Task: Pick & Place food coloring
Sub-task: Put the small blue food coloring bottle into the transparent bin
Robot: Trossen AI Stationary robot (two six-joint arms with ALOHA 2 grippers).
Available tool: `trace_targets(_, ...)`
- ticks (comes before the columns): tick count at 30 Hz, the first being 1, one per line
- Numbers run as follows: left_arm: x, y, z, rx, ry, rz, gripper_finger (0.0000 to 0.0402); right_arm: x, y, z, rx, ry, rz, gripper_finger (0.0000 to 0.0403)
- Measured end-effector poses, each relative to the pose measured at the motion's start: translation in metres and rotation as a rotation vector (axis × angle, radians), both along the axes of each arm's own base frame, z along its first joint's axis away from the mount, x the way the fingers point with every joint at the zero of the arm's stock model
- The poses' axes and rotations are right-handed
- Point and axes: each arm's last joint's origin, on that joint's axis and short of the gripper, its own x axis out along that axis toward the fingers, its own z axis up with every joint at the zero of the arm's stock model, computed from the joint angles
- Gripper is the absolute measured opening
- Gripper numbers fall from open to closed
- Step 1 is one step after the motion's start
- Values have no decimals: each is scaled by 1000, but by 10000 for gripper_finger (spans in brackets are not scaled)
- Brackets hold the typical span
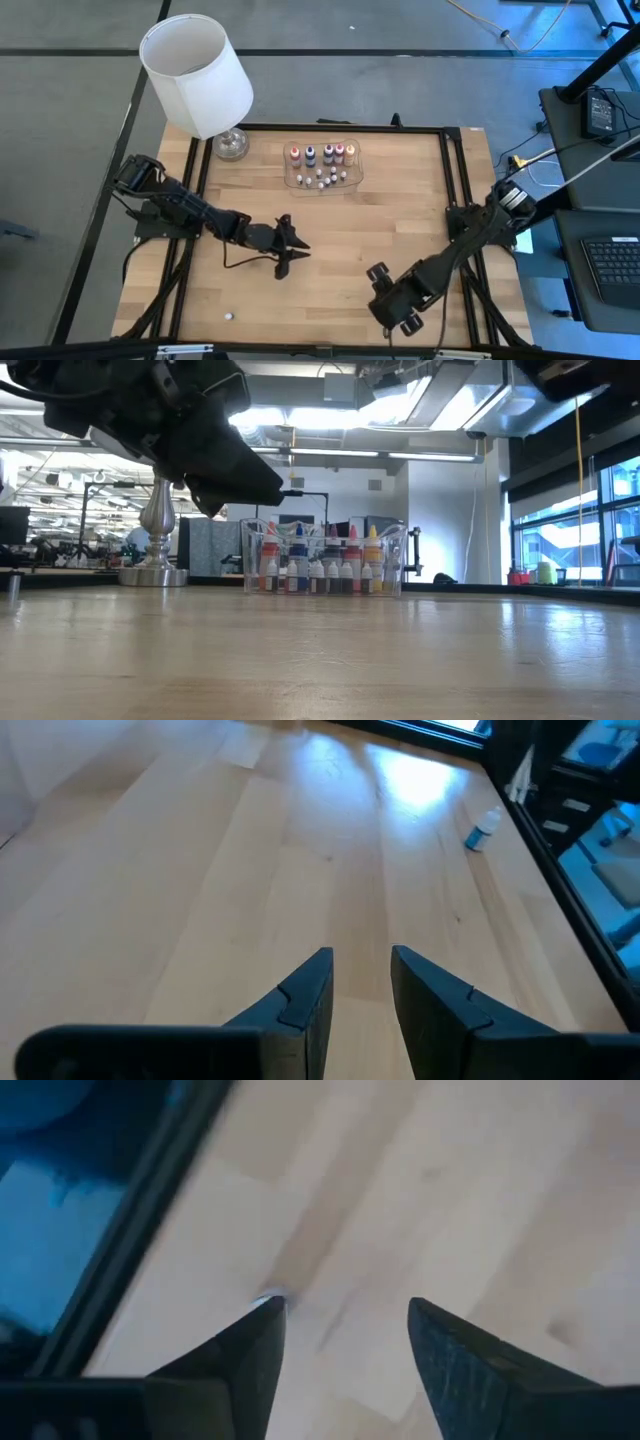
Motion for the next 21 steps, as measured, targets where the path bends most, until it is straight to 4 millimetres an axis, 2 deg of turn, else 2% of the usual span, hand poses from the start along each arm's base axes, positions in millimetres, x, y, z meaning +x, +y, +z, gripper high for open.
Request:
trace_targets(6,2,8,0,-40,3,47,100,11,-13,-2,40,38,-252,210)
trace_targets(14,0,9,-6,-16,74,28,100,9,-1,-20,49,117,-334,210)
trace_targets(21,-1,10,-7,-14,83,37,100,8,4,-32,124,267,-434,210)
